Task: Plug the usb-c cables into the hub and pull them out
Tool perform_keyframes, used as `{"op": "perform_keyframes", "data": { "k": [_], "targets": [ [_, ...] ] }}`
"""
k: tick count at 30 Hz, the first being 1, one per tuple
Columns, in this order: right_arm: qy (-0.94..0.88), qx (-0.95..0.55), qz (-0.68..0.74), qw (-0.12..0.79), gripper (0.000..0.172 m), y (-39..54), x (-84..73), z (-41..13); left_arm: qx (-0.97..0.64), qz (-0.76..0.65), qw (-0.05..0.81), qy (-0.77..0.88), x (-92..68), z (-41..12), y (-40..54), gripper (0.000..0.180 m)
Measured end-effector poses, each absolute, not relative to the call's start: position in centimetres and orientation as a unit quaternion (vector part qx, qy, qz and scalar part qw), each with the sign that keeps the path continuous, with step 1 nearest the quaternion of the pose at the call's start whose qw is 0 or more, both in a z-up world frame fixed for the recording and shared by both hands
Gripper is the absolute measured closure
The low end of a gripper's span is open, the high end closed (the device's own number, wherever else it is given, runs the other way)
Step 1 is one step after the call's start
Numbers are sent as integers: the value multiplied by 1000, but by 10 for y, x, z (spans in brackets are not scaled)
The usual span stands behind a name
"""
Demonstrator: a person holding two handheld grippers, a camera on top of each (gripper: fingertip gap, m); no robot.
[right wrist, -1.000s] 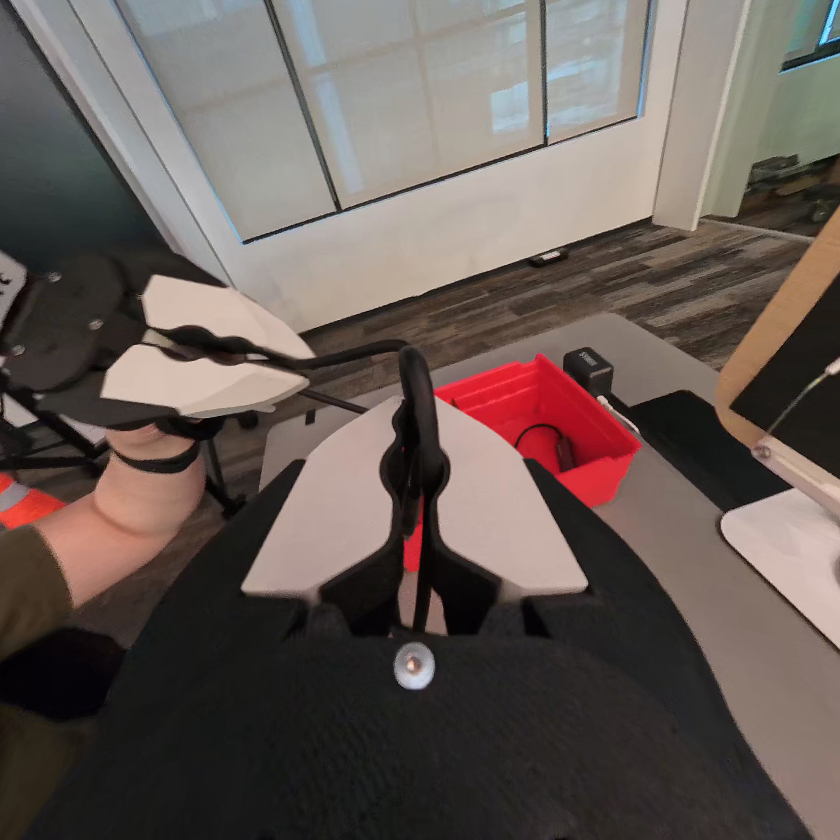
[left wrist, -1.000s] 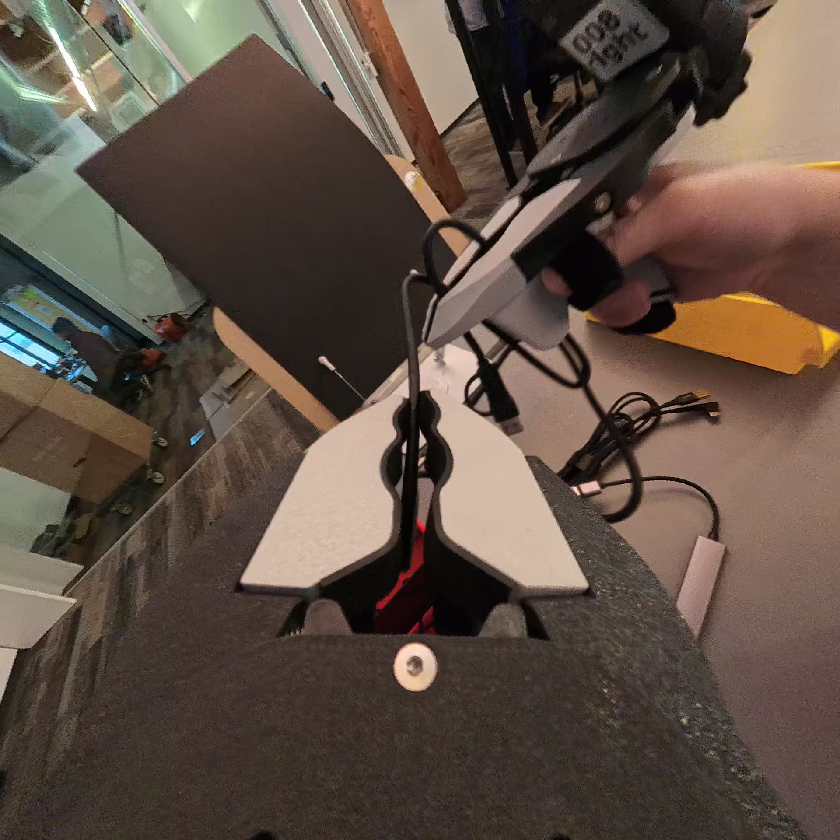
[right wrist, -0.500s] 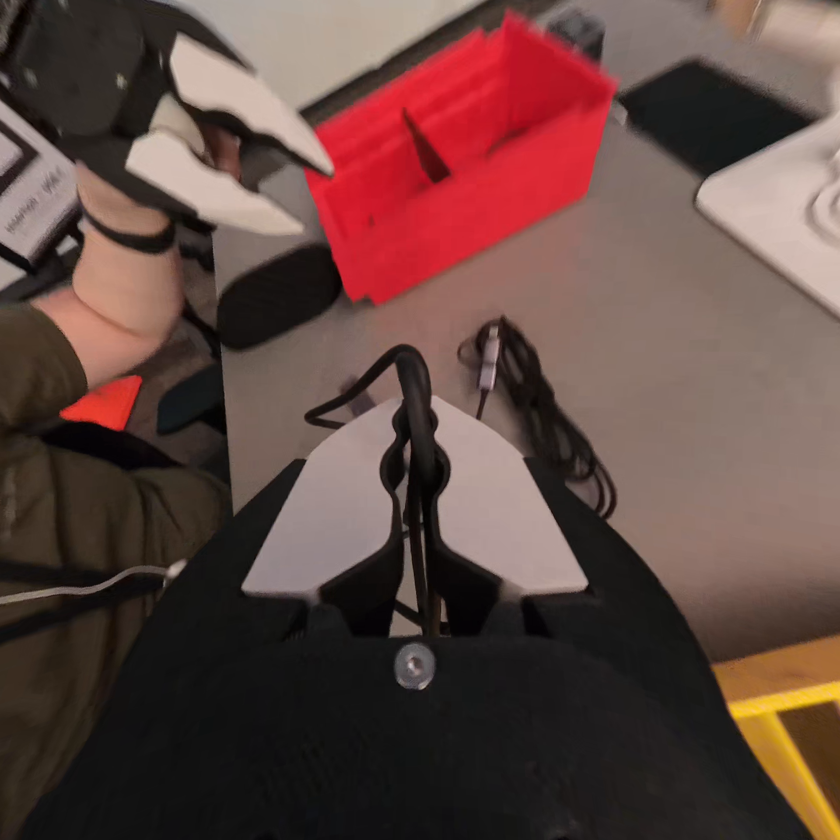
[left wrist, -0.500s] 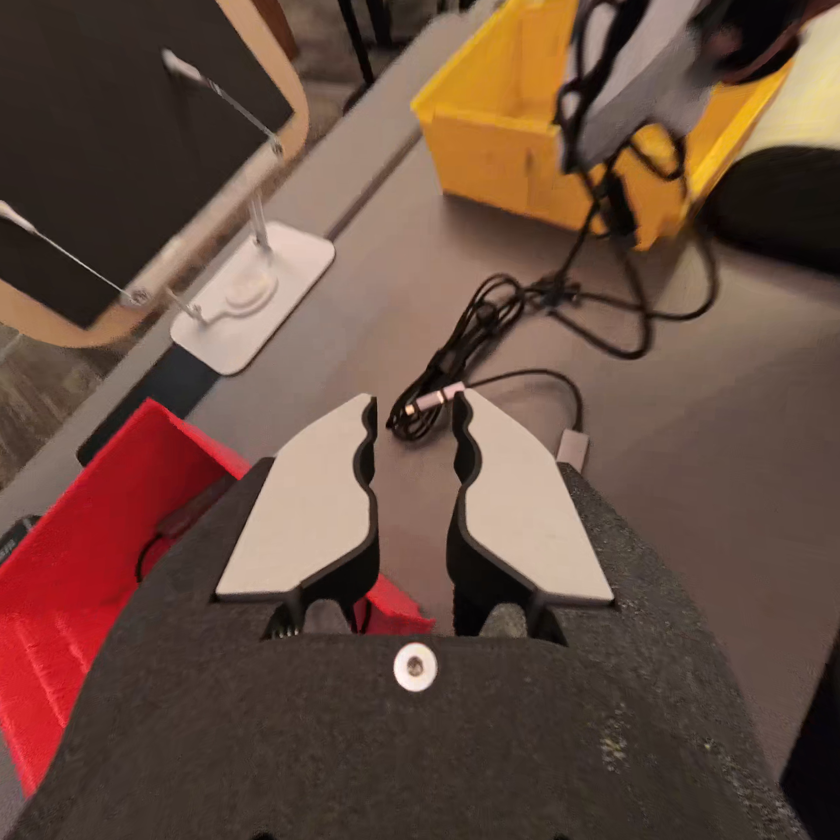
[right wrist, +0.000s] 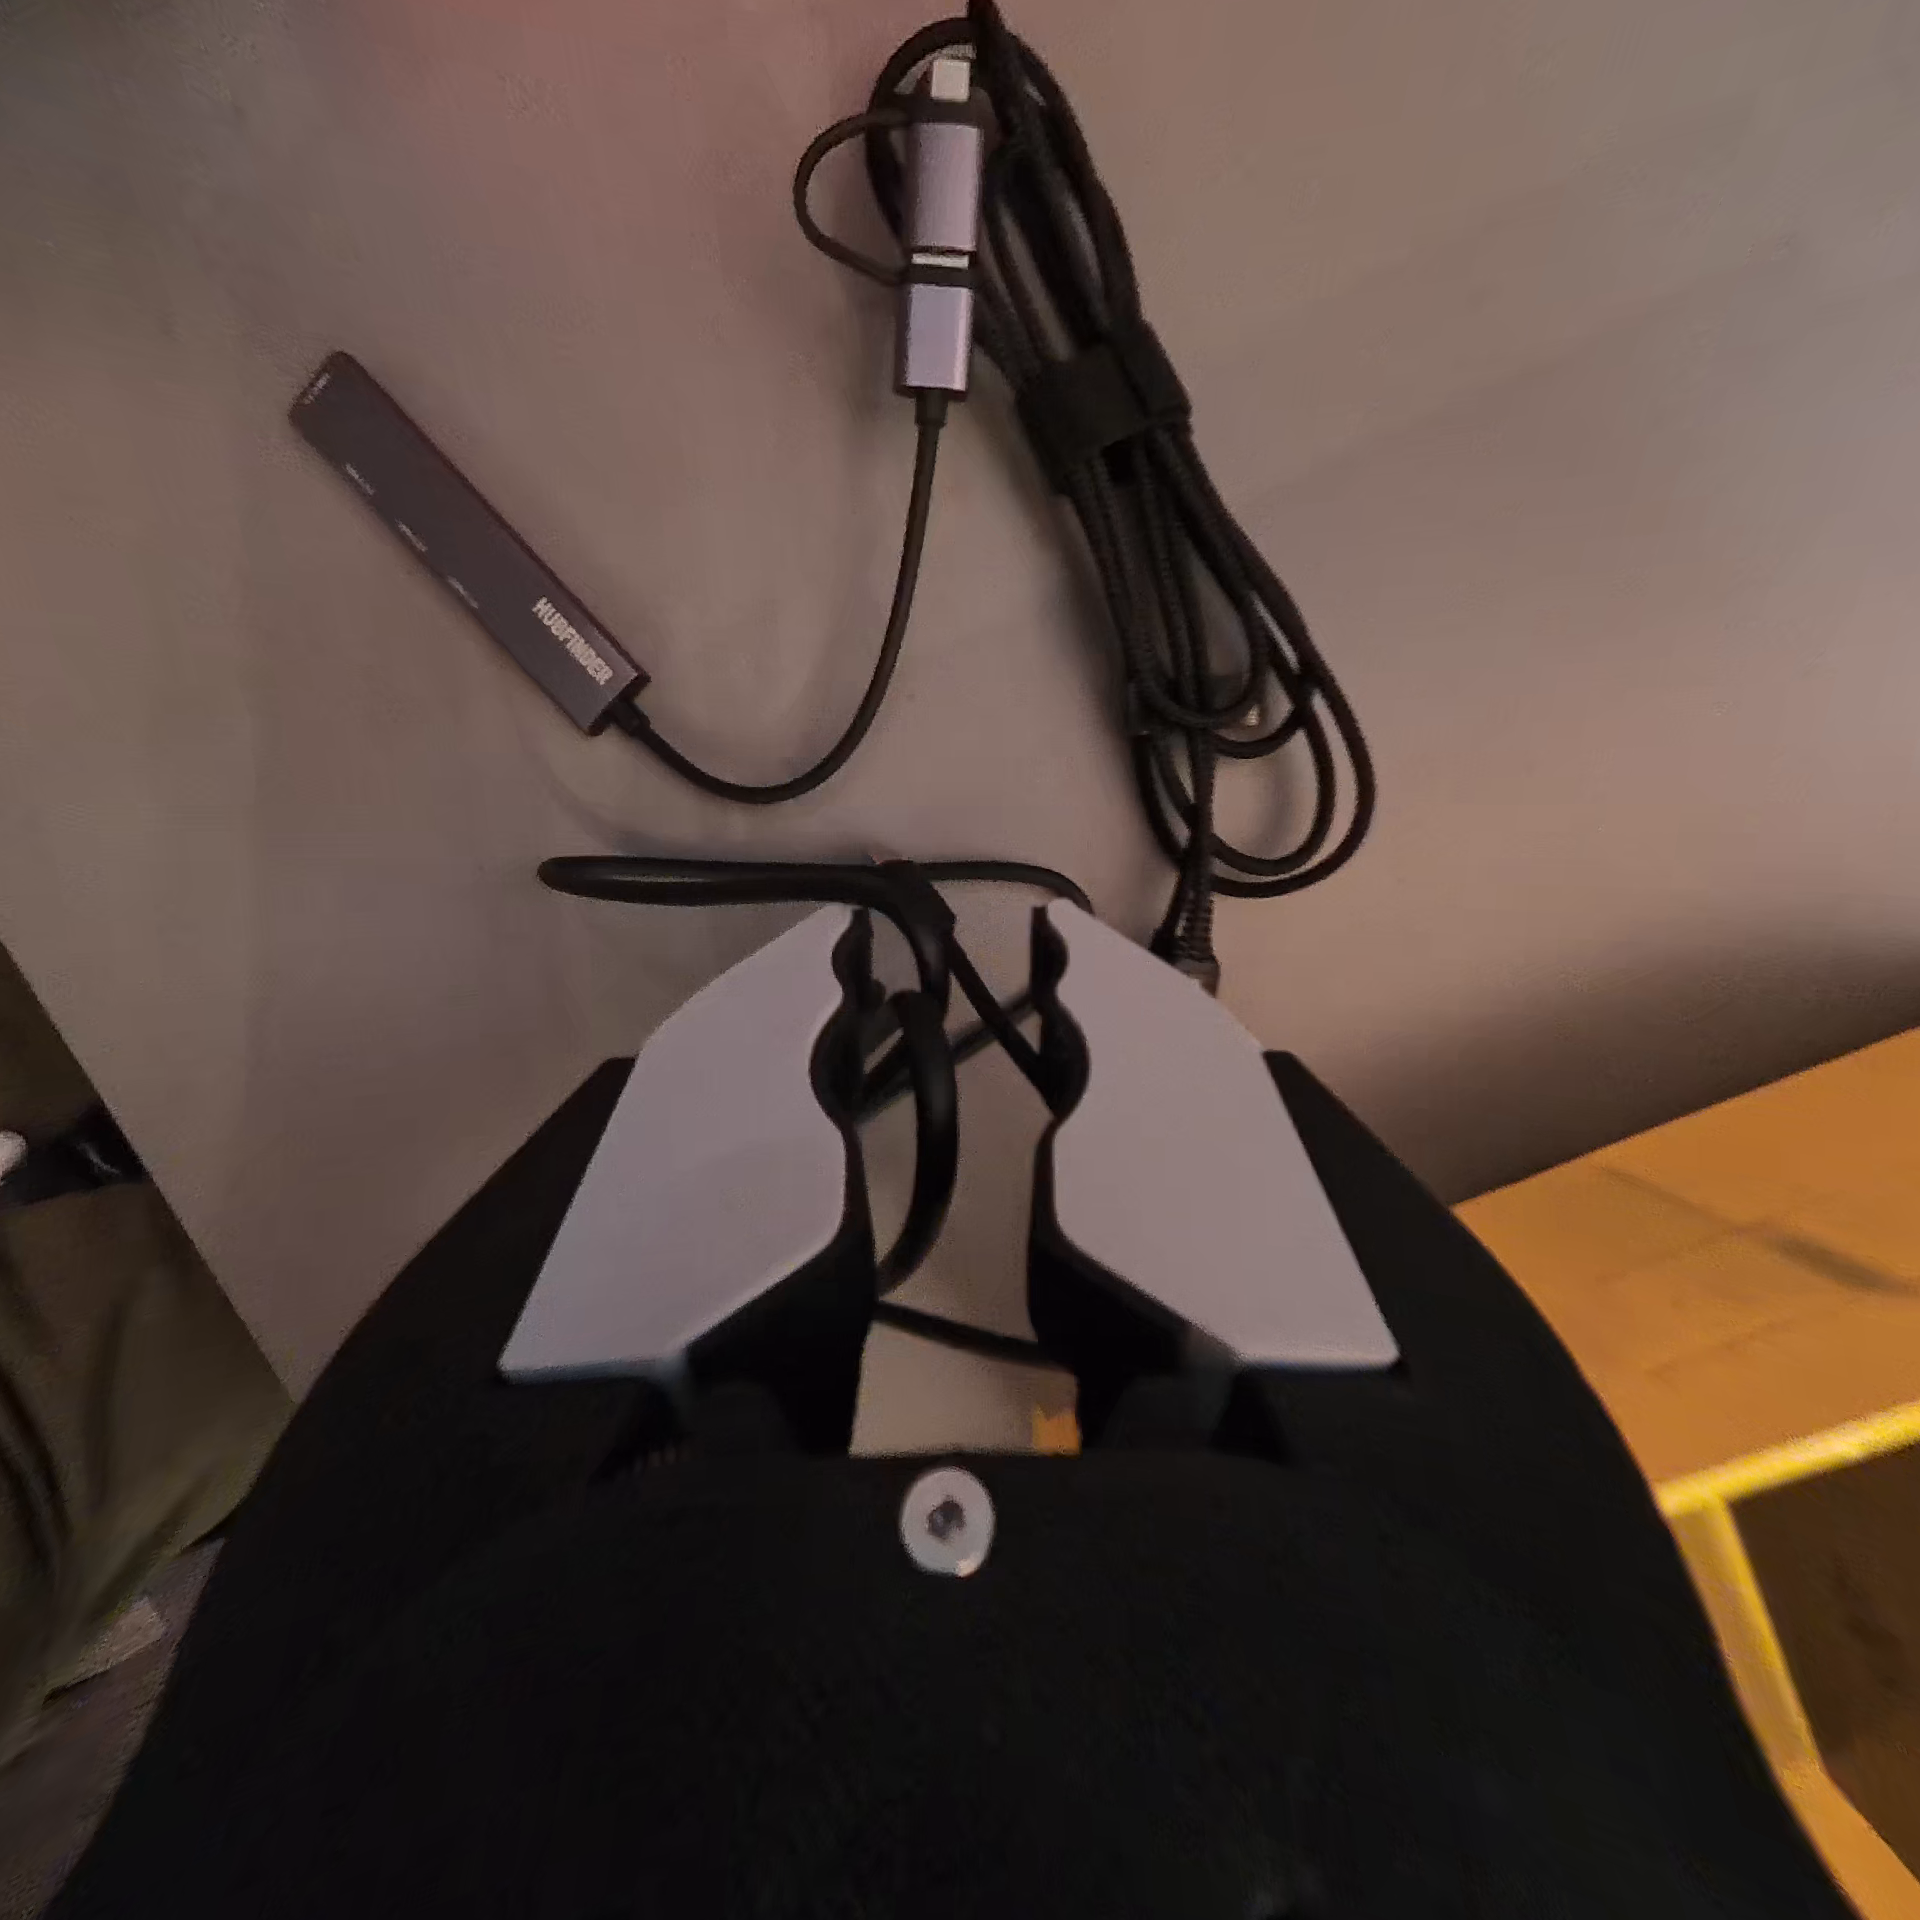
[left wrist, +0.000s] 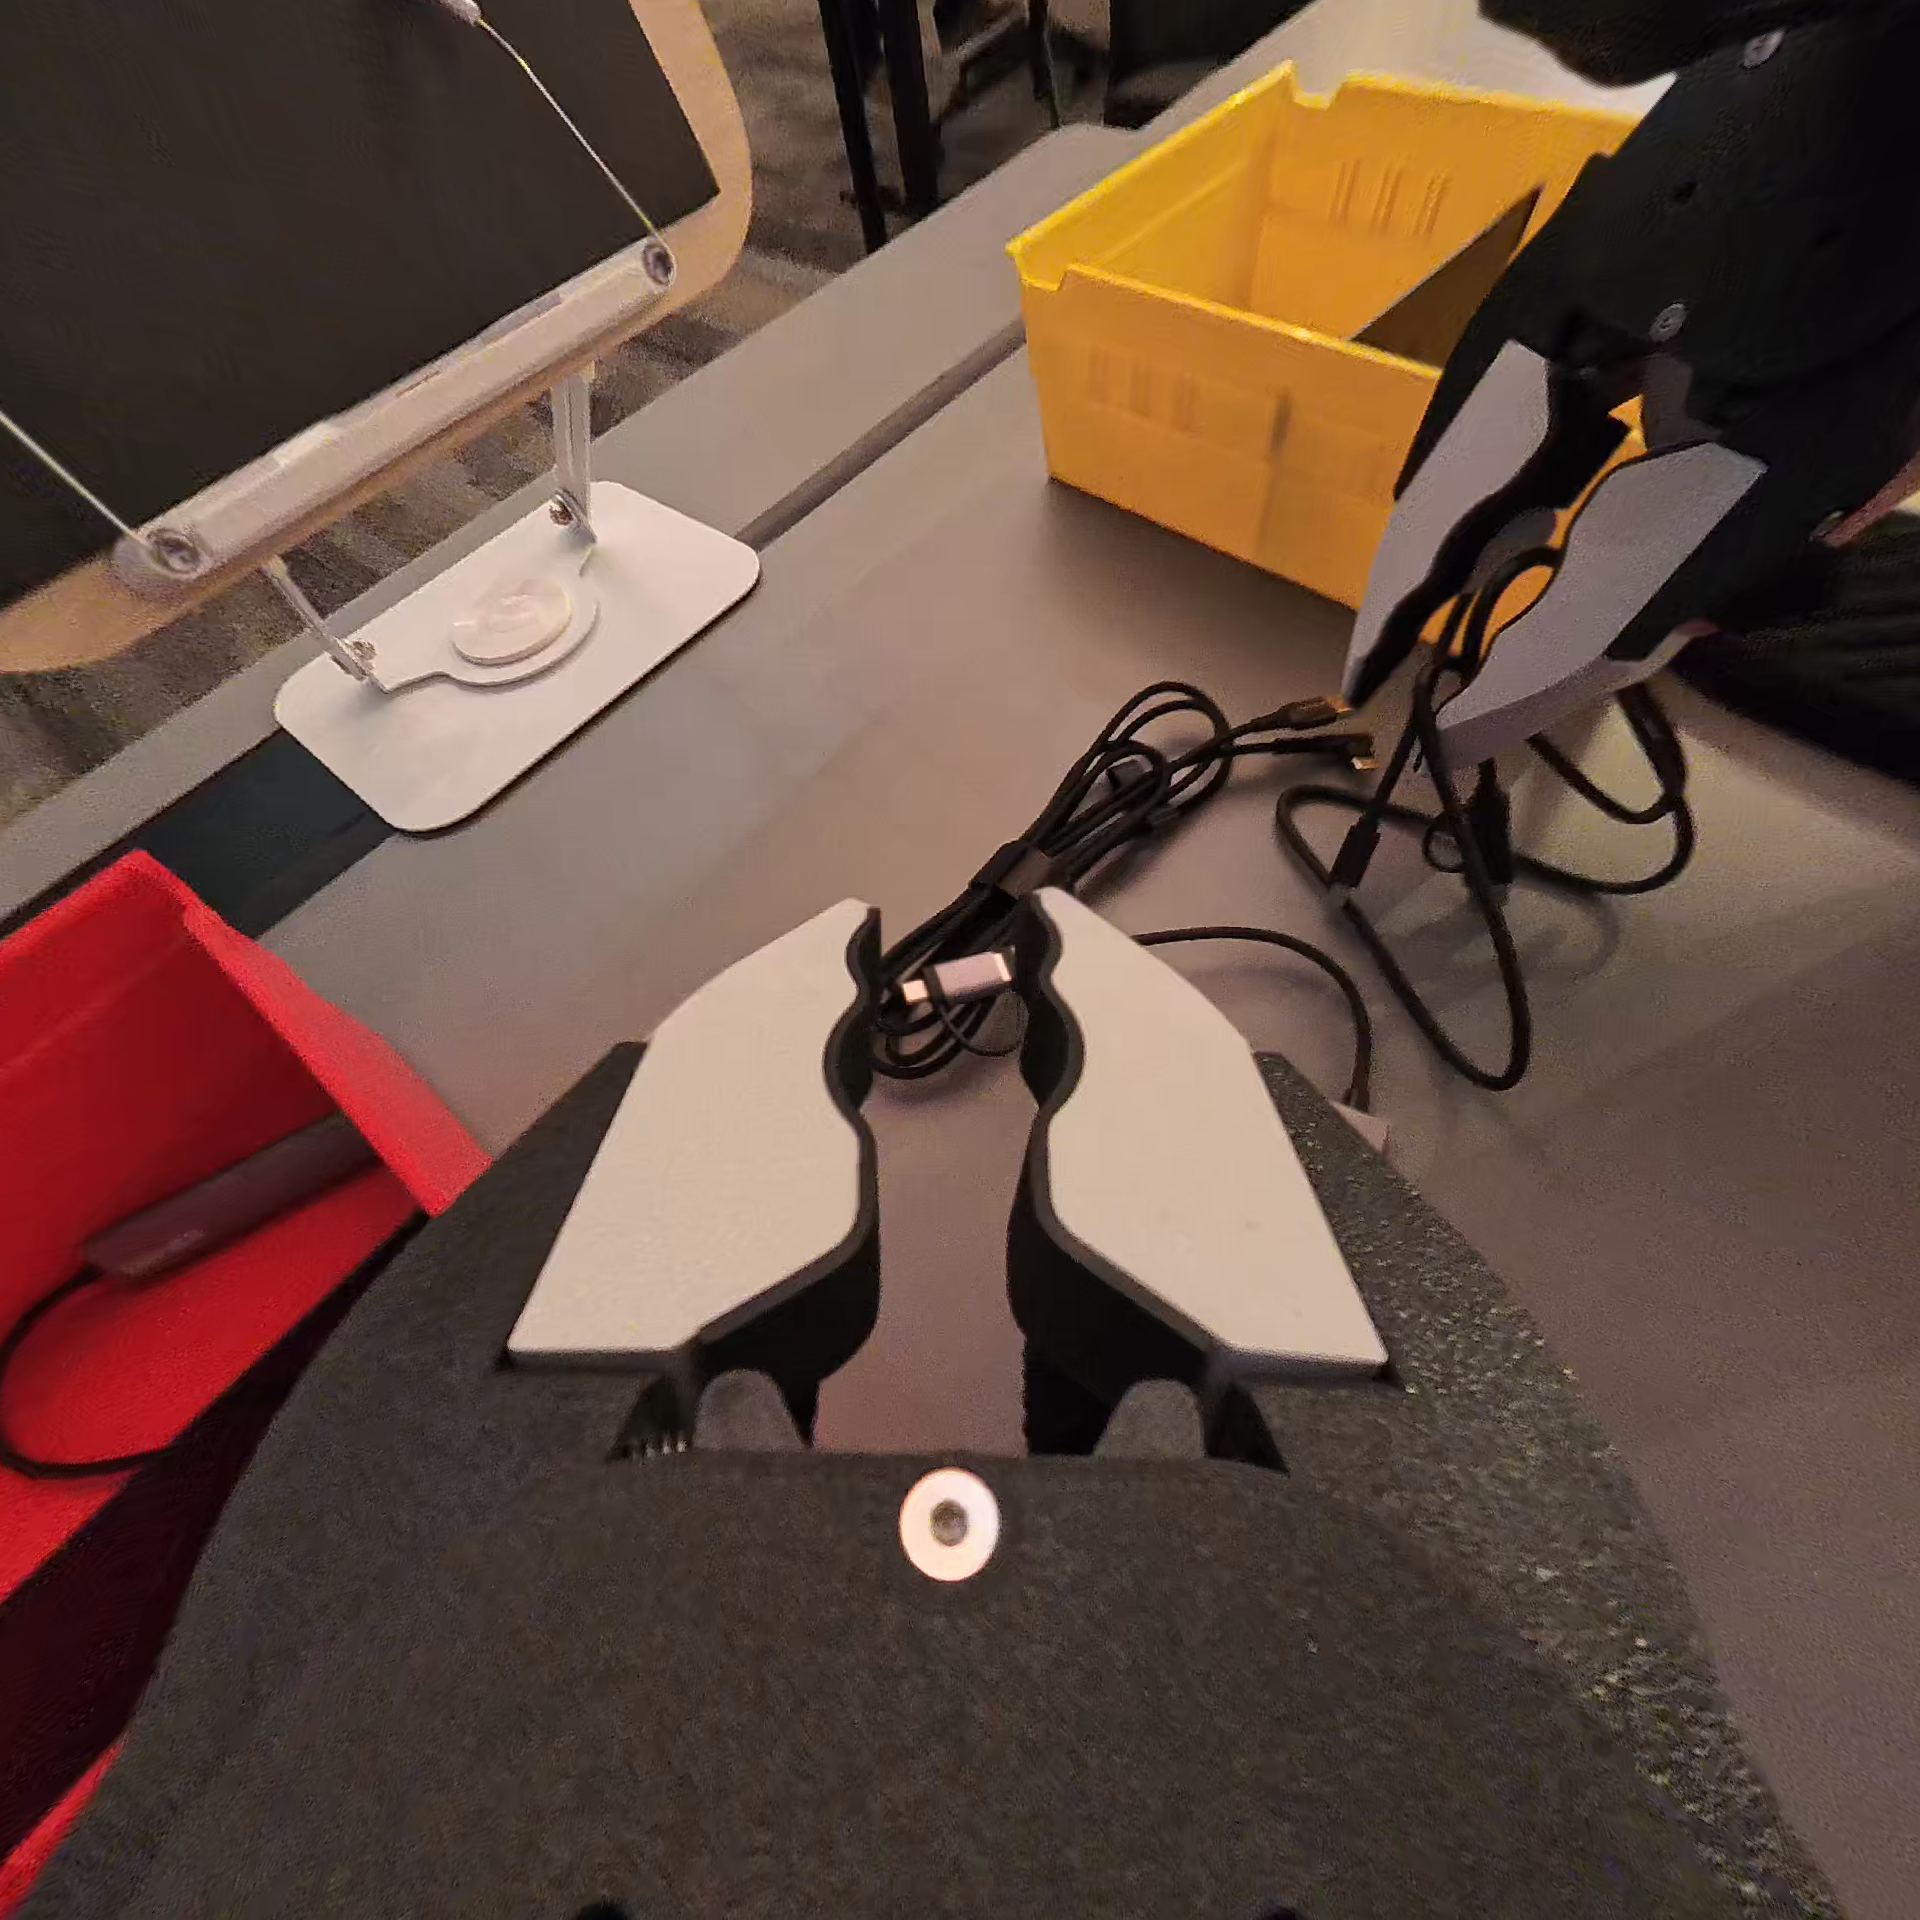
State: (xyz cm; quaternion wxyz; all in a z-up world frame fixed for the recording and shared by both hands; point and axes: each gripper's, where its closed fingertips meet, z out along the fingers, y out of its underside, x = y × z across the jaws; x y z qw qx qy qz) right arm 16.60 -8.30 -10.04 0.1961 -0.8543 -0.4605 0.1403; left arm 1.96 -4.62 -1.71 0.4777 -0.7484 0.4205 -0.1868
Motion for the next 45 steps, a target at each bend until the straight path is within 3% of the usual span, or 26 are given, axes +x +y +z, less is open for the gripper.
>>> {"op": "perform_keyframes", "data": {
  "k": [7,12,15,22,28,33,37,42,45],
  "targets": [
    [-500,-825,149,220,134,-94,173,-44,-755,-212,483,389,2,-27,-44,159],
    [-496,-809,126,290,132,-76,165,-6,-759,-197,493,377,-6,-31,-37,159],
    [-488,-806,172,289,133,-65,129,-18,-757,-180,499,382,-6,-33,-35,159],
    [-498,-826,153,216,140,-38,99,-104,-752,-167,509,385,-6,-36,-35,159],
    [-538,-778,212,246,147,-63,108,-60,-751,-156,507,394,-5,-38,-38,159],
    [-622,-714,148,285,147,-78,140,-45,-740,-164,499,420,12,-41,-49,160],
    [-618,-750,99,213,147,-70,169,-72,-732,-182,482,446,30,-51,-60,160],
    [-513,-850,113,37,157,-84,185,-109,-714,-148,478,491,47,-64,-67,160],
    [-501,-855,131,17,158,-87,181,-116,-711,-138,470,505,56,-71,-71,160]
  ]
}}
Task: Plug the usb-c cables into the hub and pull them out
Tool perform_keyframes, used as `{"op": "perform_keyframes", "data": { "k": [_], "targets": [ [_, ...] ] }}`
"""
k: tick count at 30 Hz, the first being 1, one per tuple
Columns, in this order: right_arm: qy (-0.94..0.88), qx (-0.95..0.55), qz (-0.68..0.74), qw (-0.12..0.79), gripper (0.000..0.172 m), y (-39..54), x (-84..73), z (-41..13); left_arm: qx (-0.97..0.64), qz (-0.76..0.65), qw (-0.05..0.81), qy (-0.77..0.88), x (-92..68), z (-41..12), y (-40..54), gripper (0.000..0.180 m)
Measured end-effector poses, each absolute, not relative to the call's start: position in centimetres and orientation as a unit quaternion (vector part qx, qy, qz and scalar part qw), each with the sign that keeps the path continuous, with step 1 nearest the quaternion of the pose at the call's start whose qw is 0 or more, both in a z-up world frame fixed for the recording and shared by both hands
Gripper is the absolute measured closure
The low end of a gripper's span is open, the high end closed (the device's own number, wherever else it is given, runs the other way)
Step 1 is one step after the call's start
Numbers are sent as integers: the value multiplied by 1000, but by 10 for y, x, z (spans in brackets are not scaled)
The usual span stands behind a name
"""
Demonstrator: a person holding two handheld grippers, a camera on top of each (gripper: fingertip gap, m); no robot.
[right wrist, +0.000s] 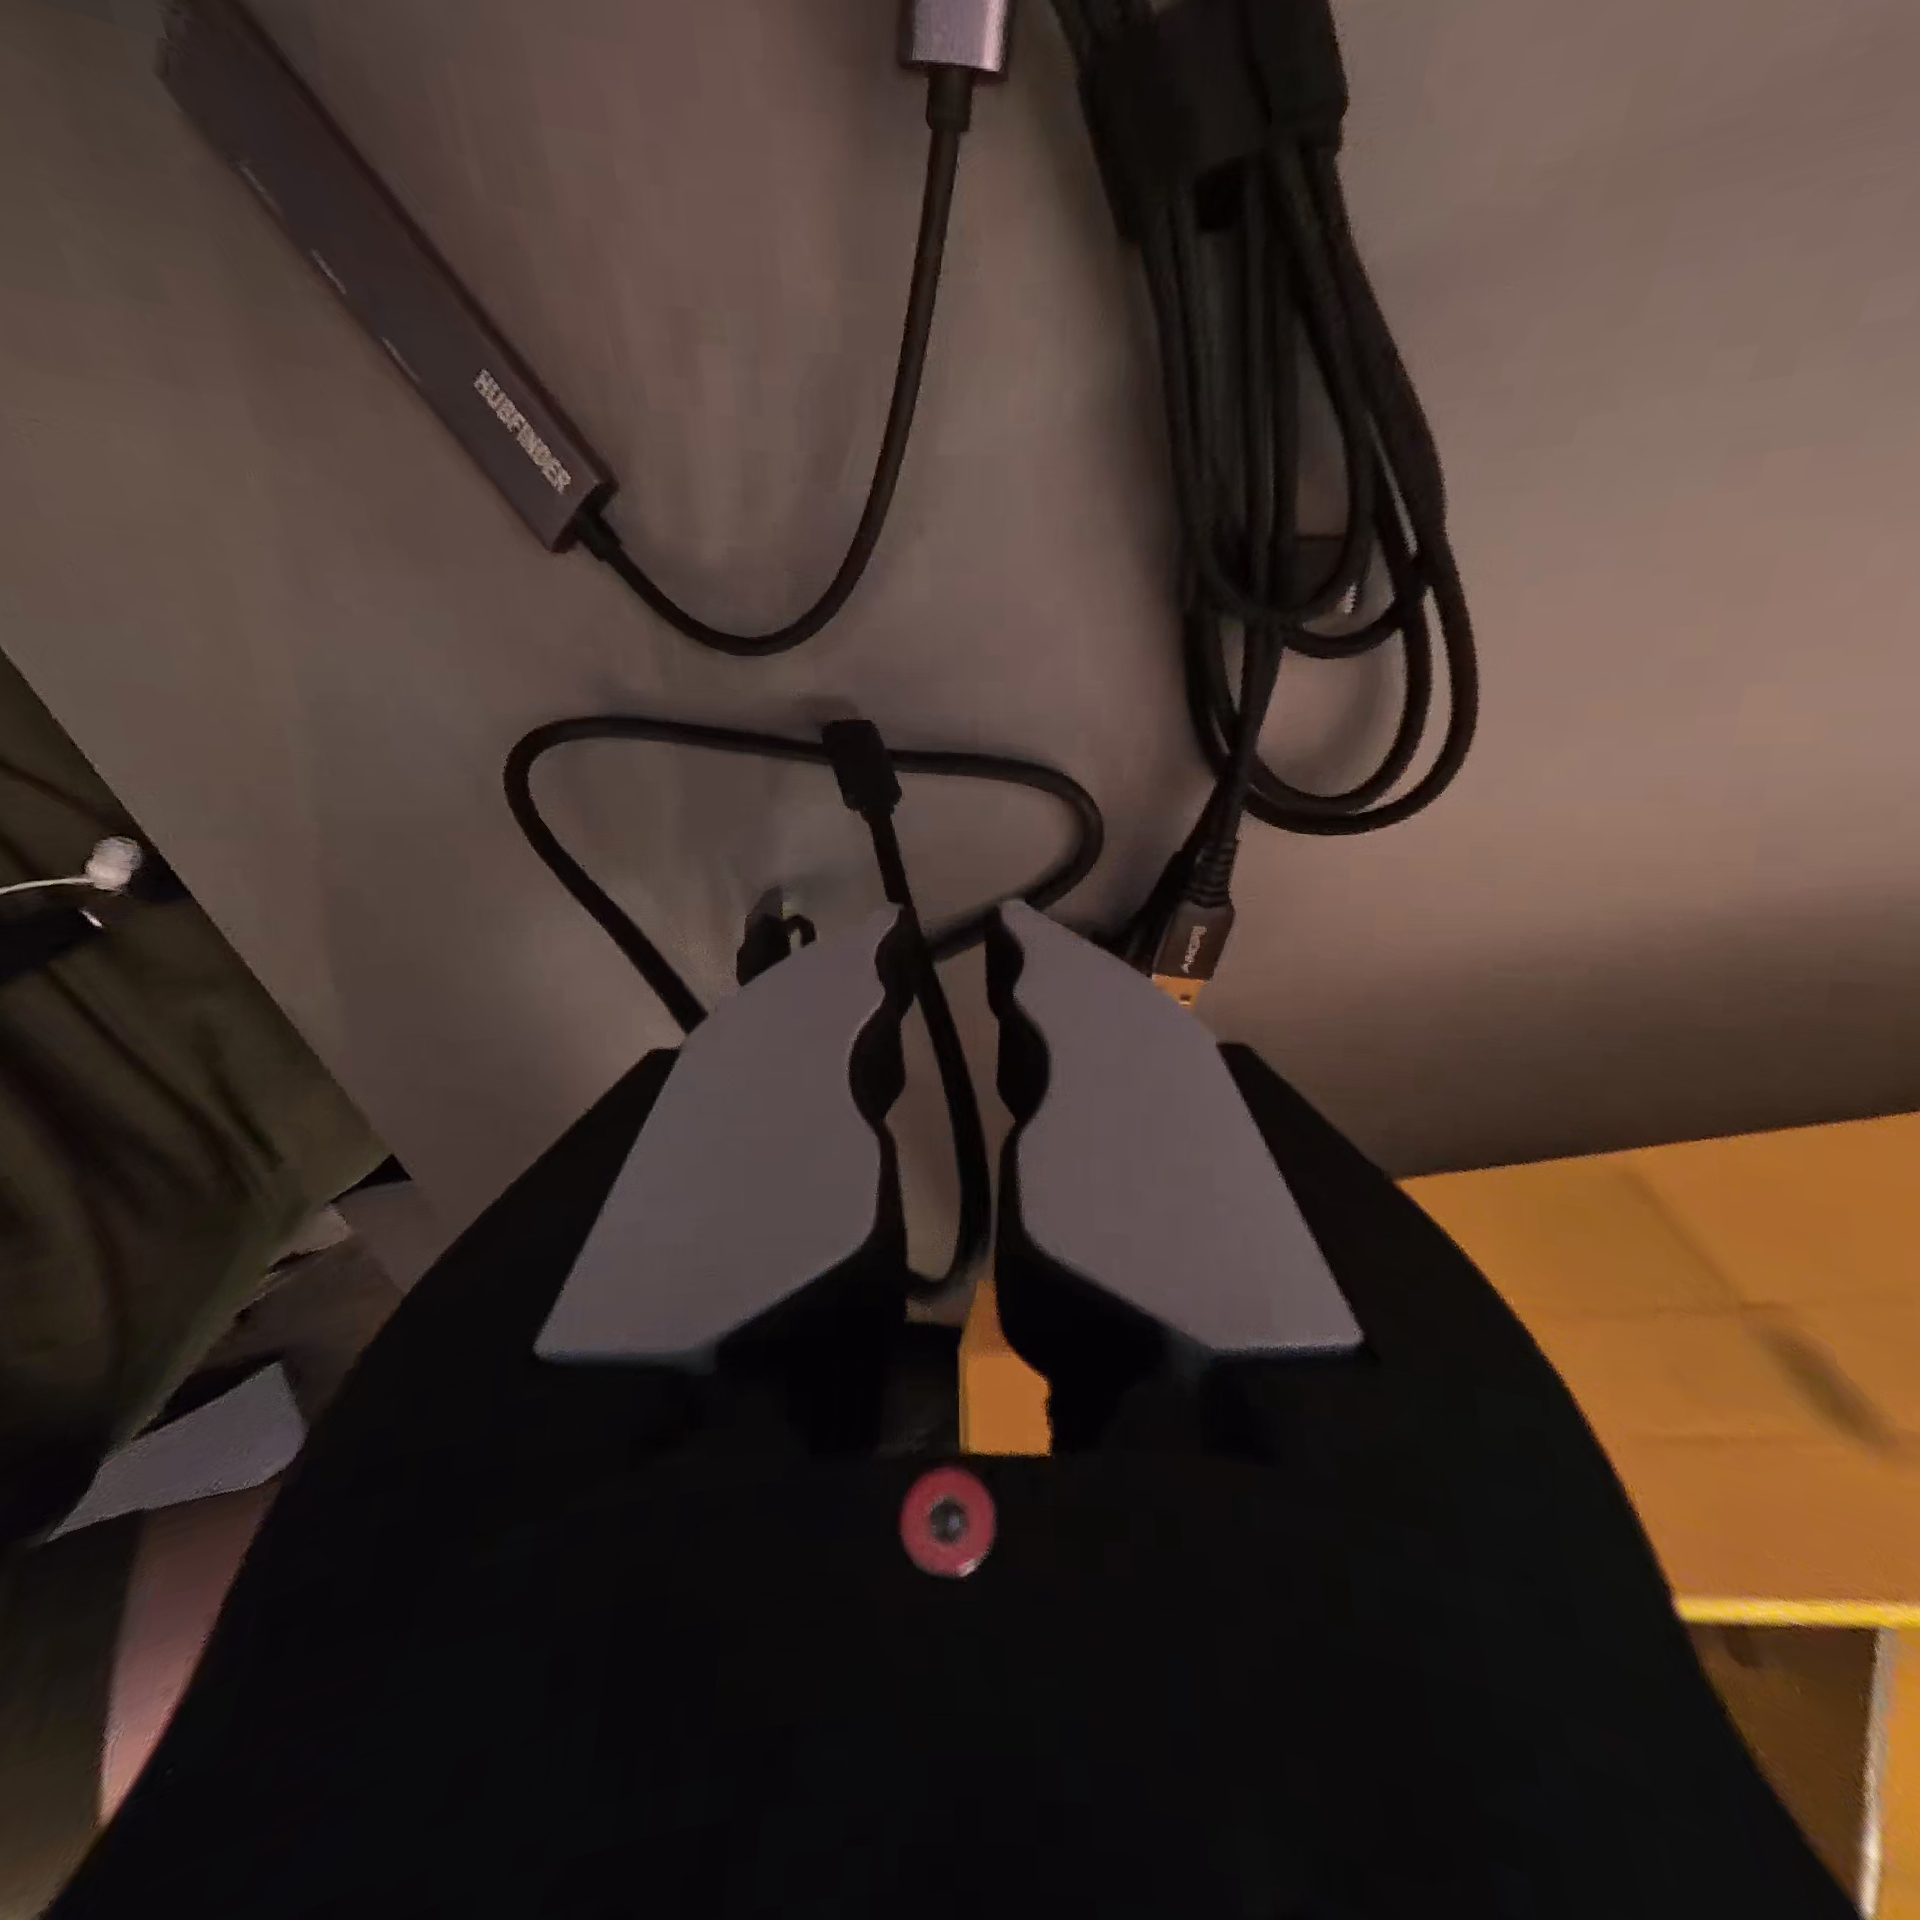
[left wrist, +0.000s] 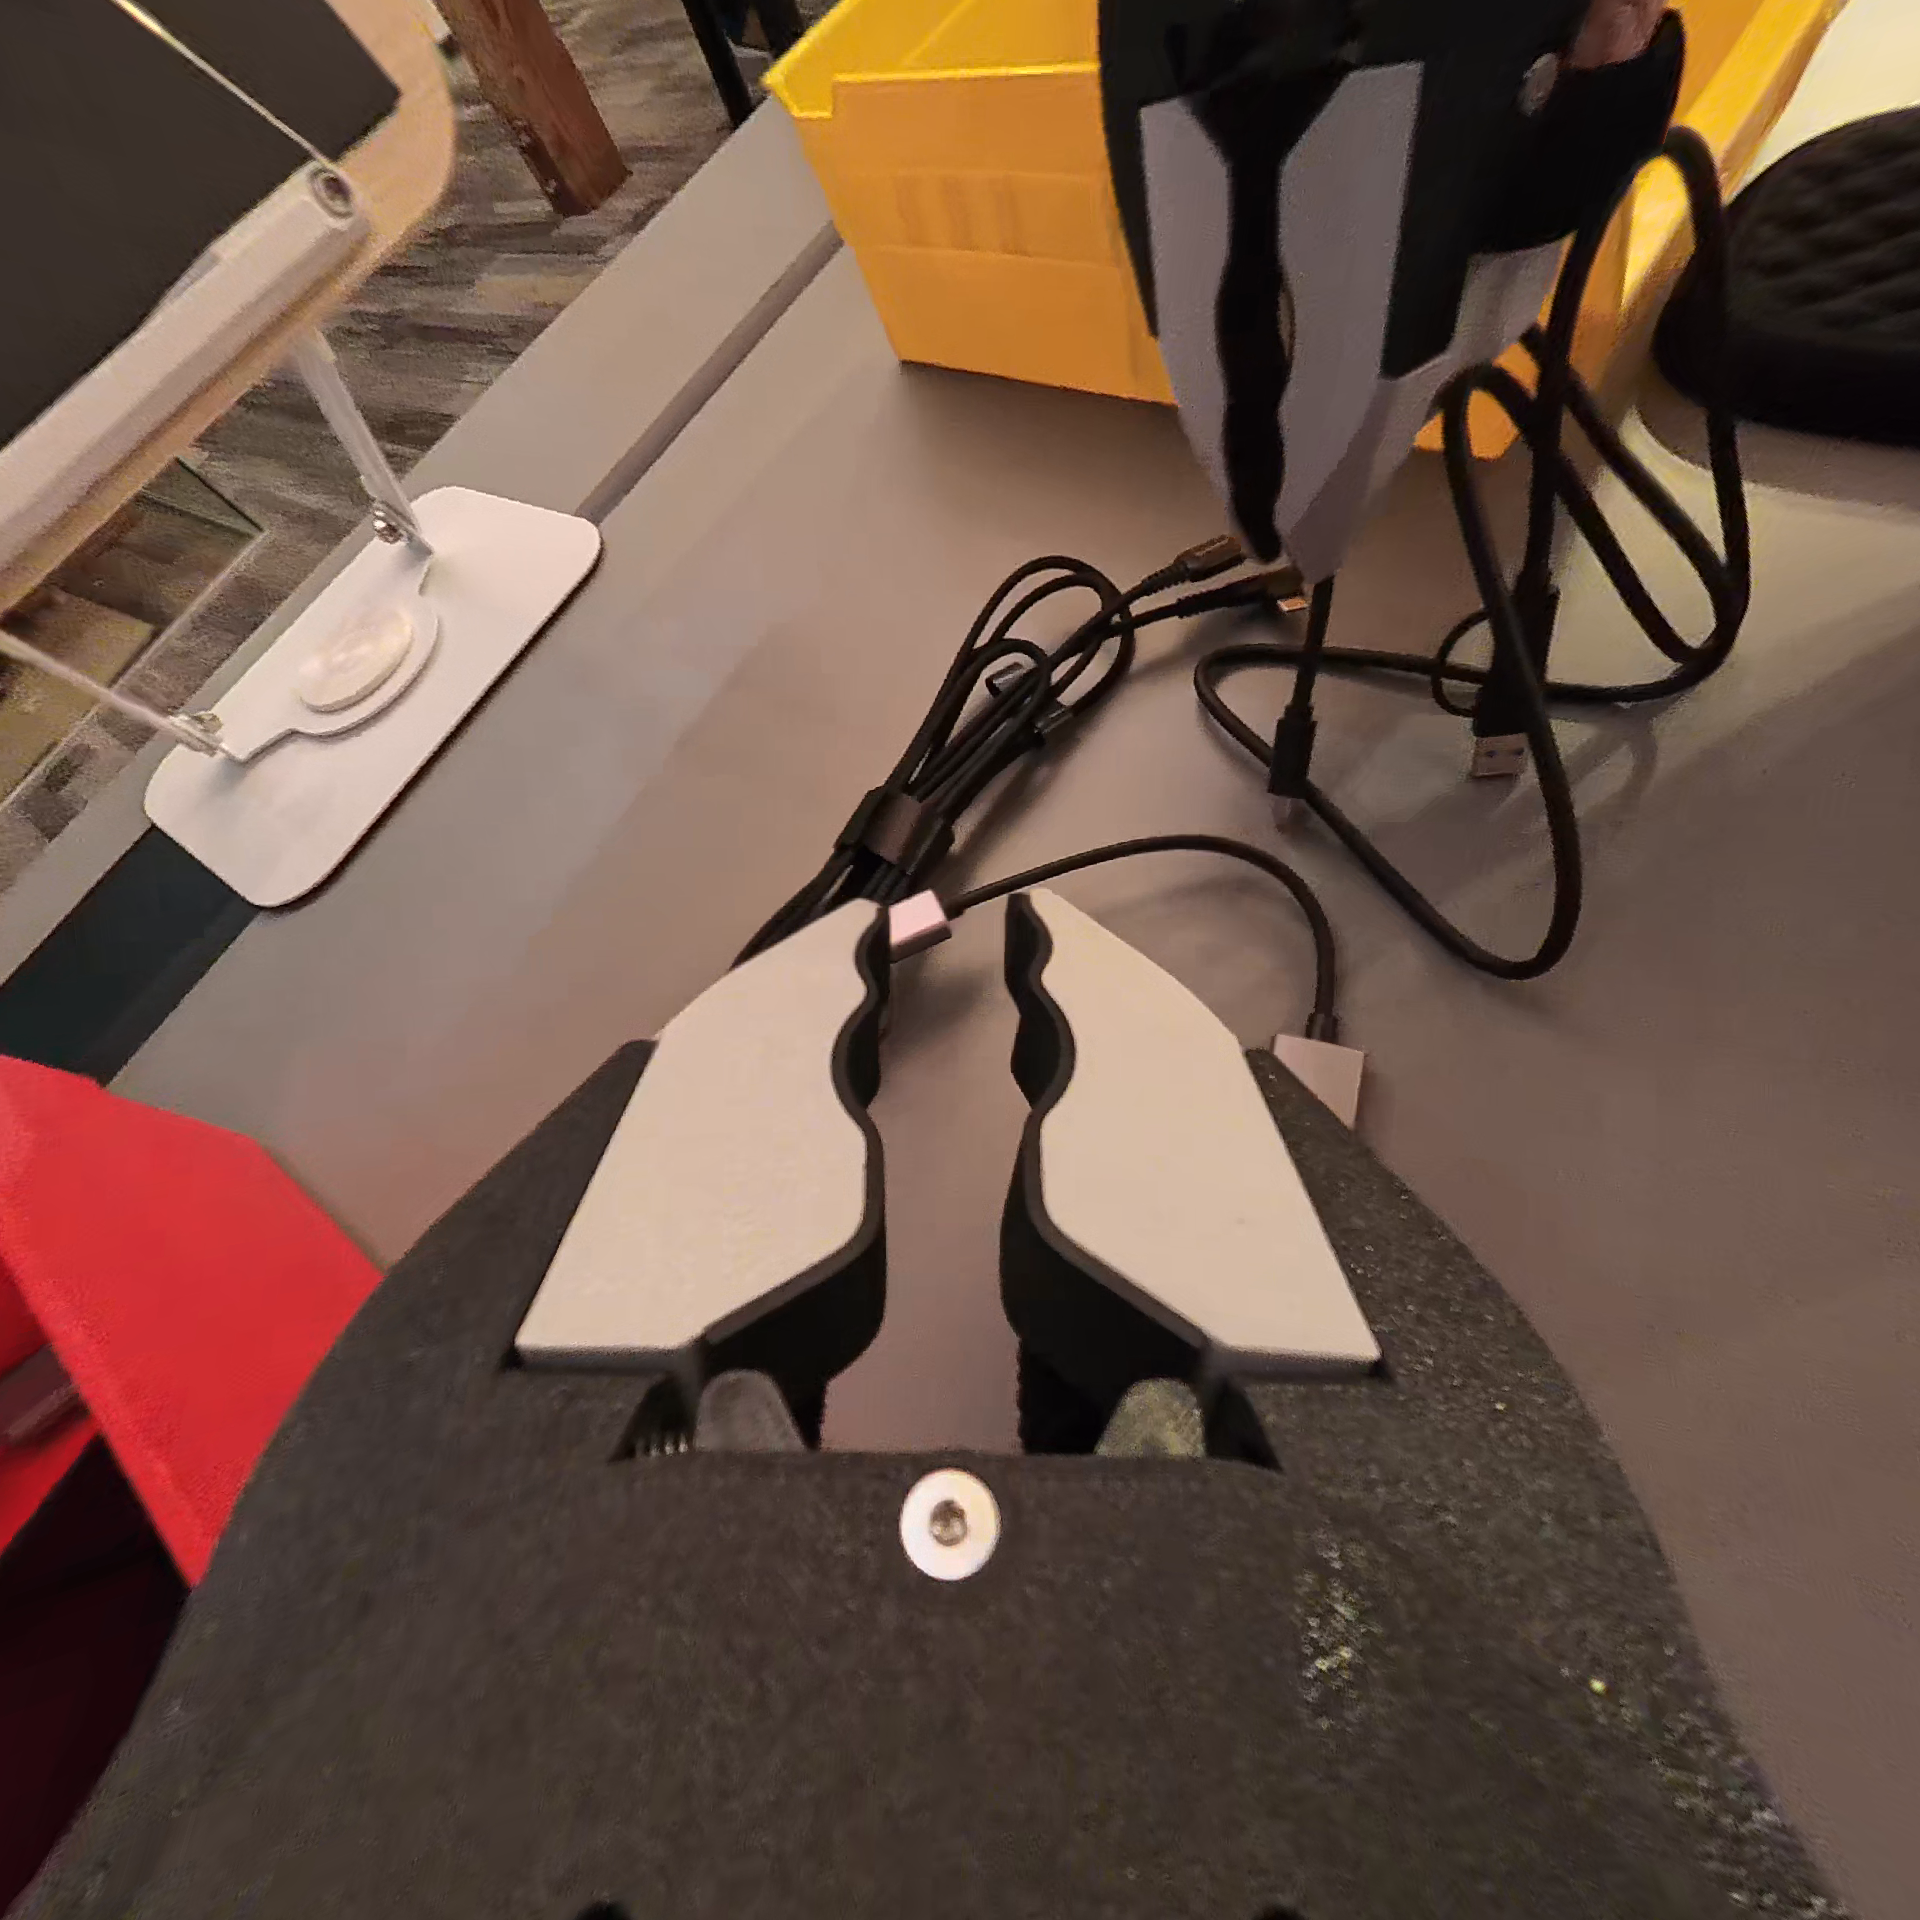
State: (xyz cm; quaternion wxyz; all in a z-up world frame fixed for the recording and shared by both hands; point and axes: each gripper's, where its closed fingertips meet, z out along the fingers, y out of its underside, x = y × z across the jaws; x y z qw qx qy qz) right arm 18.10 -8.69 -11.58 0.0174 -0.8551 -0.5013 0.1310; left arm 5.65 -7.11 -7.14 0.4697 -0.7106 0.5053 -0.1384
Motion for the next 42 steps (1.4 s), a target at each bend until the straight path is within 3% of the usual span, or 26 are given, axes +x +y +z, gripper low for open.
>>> {"op": "perform_keyframes", "data": {
  "k": [7,17,20,24,36,42],
  "targets": [
    [-502,-851,154,-17,162,-96,185,-123,-708,-133,459,520,68,-81,-74,160],
    [-519,-837,173,-34,146,-102,187,-117,-708,-145,455,521,76,-82,-75,161],
    [-522,-833,175,-56,161,-104,190,-121,-707,-146,455,521,77,-82,-73,161],
    [-531,-826,179,-65,165,-106,192,-122,-707,-143,458,519,76,-81,-72,162],
    [-640,-705,202,227,166,-81,149,-42,-655,-310,444,527,116,-44,-99,154],
    [-664,-675,188,261,166,-85,143,-34,-665,-284,471,505,106,-42,-79,151]
  ]
}}
